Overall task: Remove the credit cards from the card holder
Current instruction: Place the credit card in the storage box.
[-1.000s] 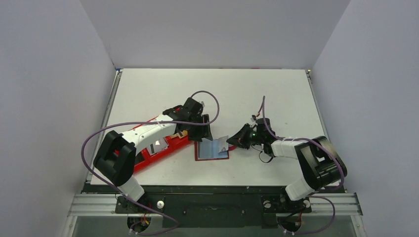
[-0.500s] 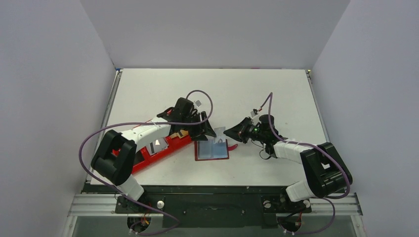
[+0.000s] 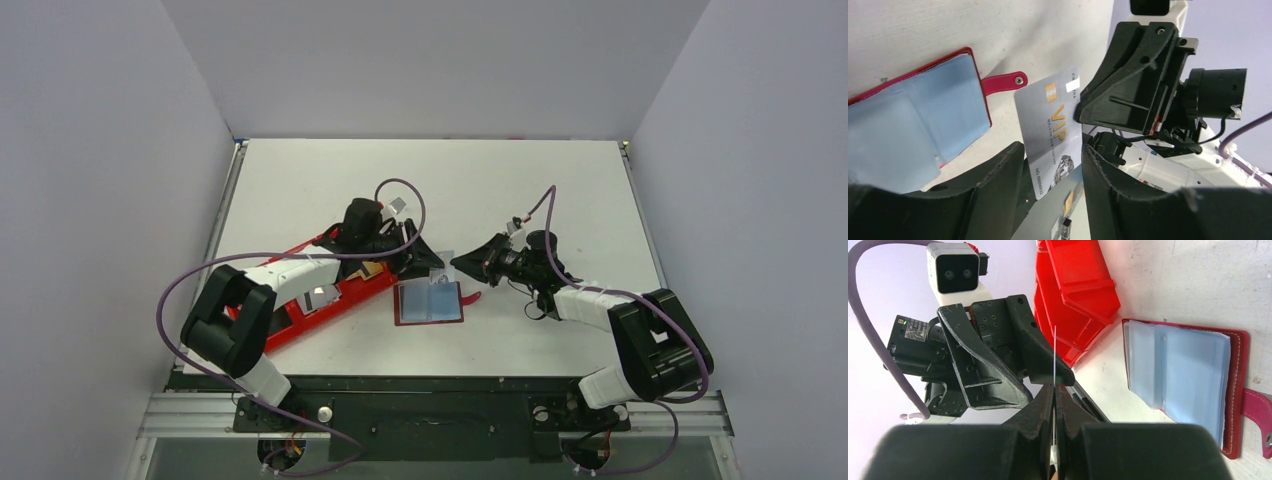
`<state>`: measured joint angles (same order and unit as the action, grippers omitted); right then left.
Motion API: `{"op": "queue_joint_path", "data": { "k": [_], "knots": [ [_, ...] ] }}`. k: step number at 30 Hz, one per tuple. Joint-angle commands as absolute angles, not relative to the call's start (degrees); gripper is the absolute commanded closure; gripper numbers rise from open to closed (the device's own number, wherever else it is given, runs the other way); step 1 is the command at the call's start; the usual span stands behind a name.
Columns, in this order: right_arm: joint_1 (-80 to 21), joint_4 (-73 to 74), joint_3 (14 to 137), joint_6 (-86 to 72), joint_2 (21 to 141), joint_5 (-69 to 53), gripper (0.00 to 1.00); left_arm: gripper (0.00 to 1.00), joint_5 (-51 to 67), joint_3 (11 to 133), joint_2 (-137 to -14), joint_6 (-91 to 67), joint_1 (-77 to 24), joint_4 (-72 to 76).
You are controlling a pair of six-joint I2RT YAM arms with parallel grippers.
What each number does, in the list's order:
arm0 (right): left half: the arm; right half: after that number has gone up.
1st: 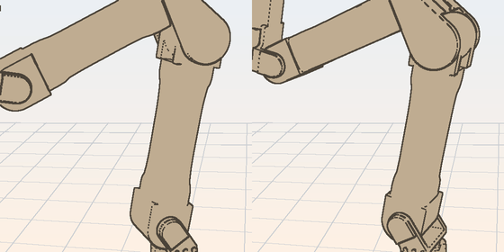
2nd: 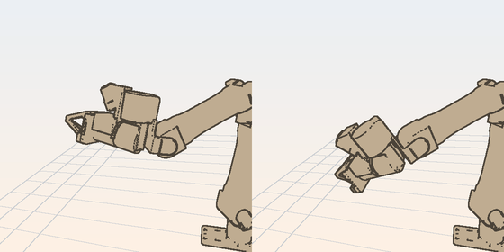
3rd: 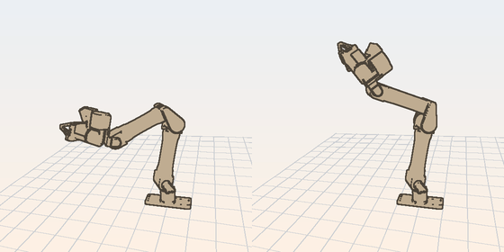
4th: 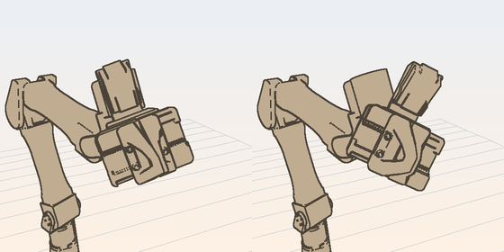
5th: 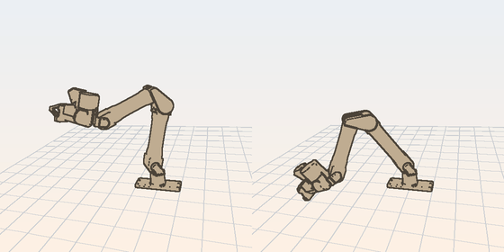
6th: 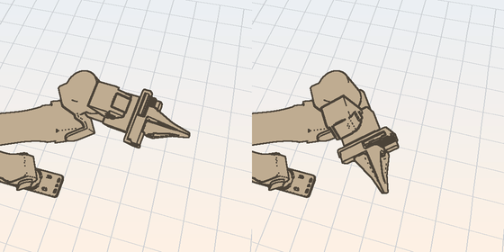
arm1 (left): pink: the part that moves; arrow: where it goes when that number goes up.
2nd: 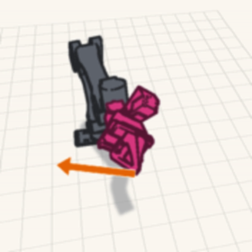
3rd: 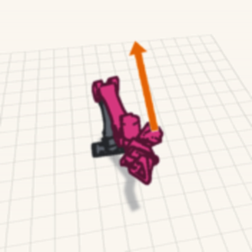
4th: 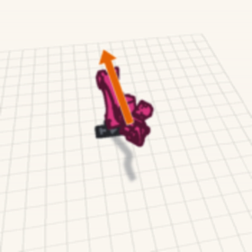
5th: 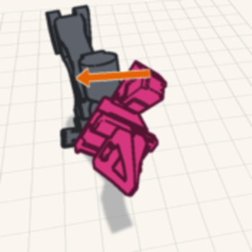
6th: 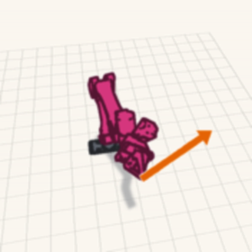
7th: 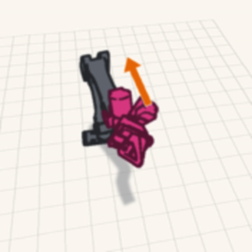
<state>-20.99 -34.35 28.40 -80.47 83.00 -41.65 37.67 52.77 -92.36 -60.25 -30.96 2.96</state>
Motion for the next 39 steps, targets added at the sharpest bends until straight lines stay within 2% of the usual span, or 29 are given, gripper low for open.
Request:
{"op": "queue_joint_path", "data": {
  "k": [1, 9, 13, 15, 17, 18, 19, 21, 24, 26, 31, 39],
  "knots": [
    [-21.1, -39.0, 30.1, -81.3, 81.7, -42.5, 1.00, 0.58, 41.2, 51.7, -90.8, -64.3, -30.4, 11.9],
    [-21.5, -39.0, 30.2, -81.0, 81.8, -42.5, 1.00, 0.77, 42.0, 50.7, -91.0, -66.4, -30.4, 15.3],
    [-21.8, -38.8, 30.3, -80.7, 81.8, -42.4, 1.00, 0.96, 42.1, 50.4, -91.1, -66.5, -30.4, 15.5],
    [-21.9, -38.1, 30.4, -80.2, 81.7, -42.4, 1.00, 1.00, 41.9, 50.4, -91.0, -66.3, -30.5, 15.1],
    [-22.2, -37.0, 31.0, -79.5, 81.6, -42.4, 1.00, 1.00, 41.5, 50.6, -90.8, -65.7, -30.5, 13.9],
    [-22.3, -35.7, 31.6, -78.7, 81.5, -42.4, 0.96, 1.00, 41.1, 50.8, -90.7, -65.1, -30.5, 13.4],
    [-22.5, -34.8, 31.8, -78.2, 81.2, -42.3, 0.83, 1.00, 40.8, 50.9, -90.5, -64.8, -30.5, 12.3],
    [-22.7, -30.8, 32.8, -76.0, 80.1, -41.3, 0.66, 1.00, 40.1, 51.2, -89.9, -63.5, -30.5, 10.1],
    [-22.9, -19.2, 35.6, -69.3, 78.0, -37.8, 0.51, 1.00, 38.4, 52.0, -89.0, -60.9, -30.4, 6.6],
    [-22.7, -13.0, 37.3, -65.4, 76.4, -35.6, 0.46, 1.00, 37.4, 52.4, -87.9, -59.4, -30.3, 4.2],
    [-22.8, -3.6, 39.8, -60.0, 73.9, -32.0, 0.43, 1.00, 32.5, 54.7, -84.0, -53.5, -29.5, -6.8],
    [-22.8, -0.2, 41.0, -57.6, 73.6, -29.3, 0.43, 1.00, 18.7, 57.7, -74.4, -46.2, -26.2, -24.9]
  ]
}}
